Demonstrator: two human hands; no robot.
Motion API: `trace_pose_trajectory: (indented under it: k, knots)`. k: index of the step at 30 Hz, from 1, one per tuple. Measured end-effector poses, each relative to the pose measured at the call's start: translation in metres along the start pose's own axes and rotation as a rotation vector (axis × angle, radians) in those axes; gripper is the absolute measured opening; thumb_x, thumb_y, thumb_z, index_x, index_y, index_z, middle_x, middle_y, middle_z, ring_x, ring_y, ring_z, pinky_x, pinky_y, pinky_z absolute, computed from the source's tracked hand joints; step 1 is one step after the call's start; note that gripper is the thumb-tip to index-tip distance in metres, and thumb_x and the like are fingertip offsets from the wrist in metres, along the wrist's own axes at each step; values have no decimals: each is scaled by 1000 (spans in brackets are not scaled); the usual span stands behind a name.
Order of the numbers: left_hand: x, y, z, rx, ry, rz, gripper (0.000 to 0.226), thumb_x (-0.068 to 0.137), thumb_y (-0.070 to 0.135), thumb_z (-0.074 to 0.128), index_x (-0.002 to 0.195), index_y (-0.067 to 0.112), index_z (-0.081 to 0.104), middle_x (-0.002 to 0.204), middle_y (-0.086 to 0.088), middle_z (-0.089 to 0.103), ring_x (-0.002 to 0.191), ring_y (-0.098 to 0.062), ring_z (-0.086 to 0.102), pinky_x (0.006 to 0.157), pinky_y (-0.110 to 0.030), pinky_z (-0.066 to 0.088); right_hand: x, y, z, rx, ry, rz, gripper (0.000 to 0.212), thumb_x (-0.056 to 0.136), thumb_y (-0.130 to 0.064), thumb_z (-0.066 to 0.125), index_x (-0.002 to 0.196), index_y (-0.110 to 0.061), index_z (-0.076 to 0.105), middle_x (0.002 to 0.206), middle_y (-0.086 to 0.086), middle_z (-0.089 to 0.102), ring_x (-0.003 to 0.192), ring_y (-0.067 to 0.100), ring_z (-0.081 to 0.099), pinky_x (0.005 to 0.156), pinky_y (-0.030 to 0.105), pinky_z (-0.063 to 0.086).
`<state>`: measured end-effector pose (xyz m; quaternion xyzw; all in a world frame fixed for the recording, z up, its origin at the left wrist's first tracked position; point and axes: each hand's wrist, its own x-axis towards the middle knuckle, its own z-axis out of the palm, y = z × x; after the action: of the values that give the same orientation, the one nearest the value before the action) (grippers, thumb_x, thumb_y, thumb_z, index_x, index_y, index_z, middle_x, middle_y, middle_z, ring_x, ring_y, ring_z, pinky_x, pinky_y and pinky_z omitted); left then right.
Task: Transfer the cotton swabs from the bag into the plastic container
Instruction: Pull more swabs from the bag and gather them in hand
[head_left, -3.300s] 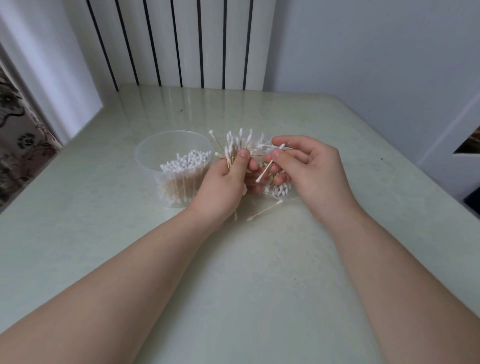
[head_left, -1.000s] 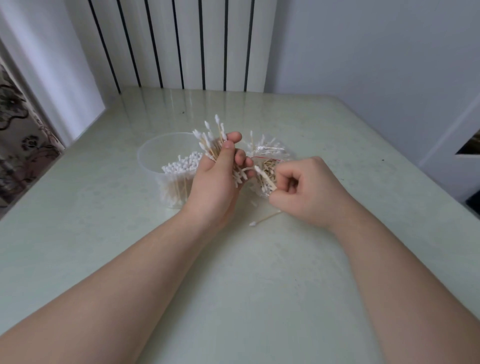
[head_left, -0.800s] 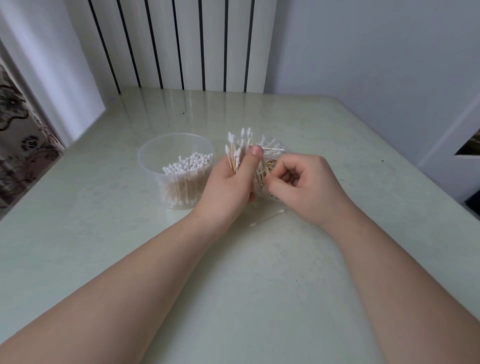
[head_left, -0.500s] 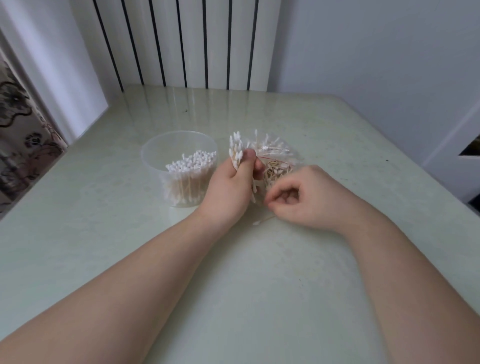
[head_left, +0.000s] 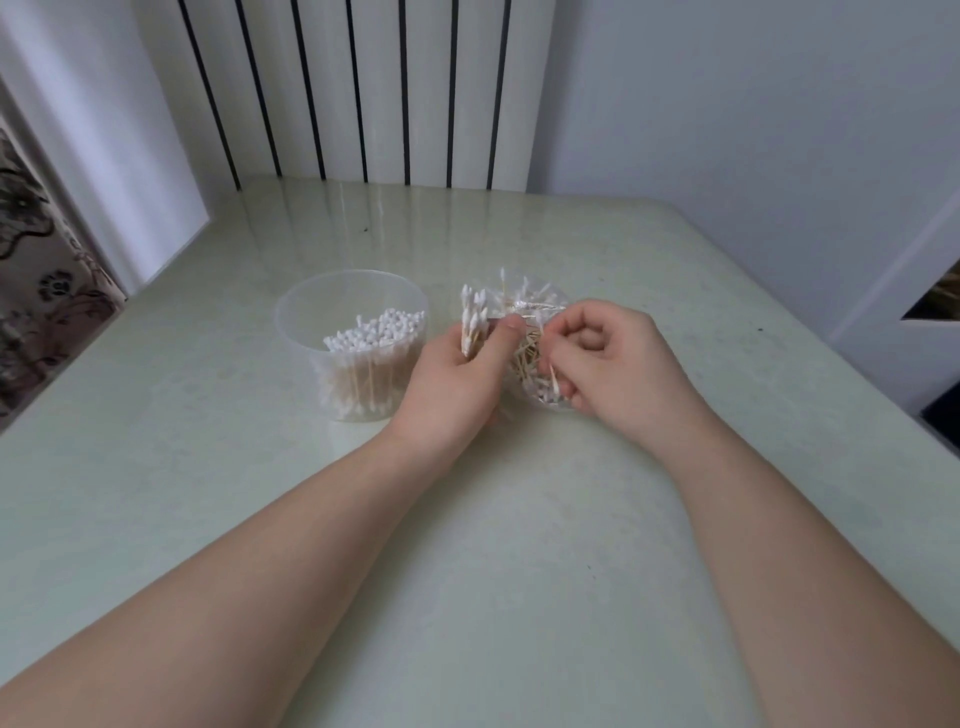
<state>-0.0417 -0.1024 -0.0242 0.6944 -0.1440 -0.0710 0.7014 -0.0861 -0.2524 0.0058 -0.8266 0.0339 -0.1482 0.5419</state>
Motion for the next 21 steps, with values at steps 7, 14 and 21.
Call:
trace_pose_trajectory:
  k: [7, 14, 21]
  knots:
    - [-1, 1, 1, 108, -54, 3, 39, 107, 35, 44, 82, 27, 73, 75, 11, 69, 60, -8, 58, 64, -32, 45, 0, -10, 7, 285, 106, 136, 13, 91, -7, 65, 79, -11, 62, 56, -1, 61, 48, 11, 49, 40, 20, 34]
    - [-7, 9, 2, -13, -177, -45, 32, 110, 27, 39, 89, 11, 58, 52, 9, 47, 46, -10, 42, 50, -26, 35, -3, -9, 8, 236, 21, 87, 5, 90, -5, 69, 87, -8, 67, 69, 3, 66, 47, 2, 57, 46, 12, 41]
    - [-6, 14, 0, -51, -206, -160, 25, 107, 28, 46, 89, 14, 56, 49, 13, 33, 40, -6, 27, 41, -18, 23, -2, 0, 7, 94, 2, -164, 39, 96, 1, 52, 117, -28, 70, 109, -1, 76, 98, 19, 72, 73, 39, 55]
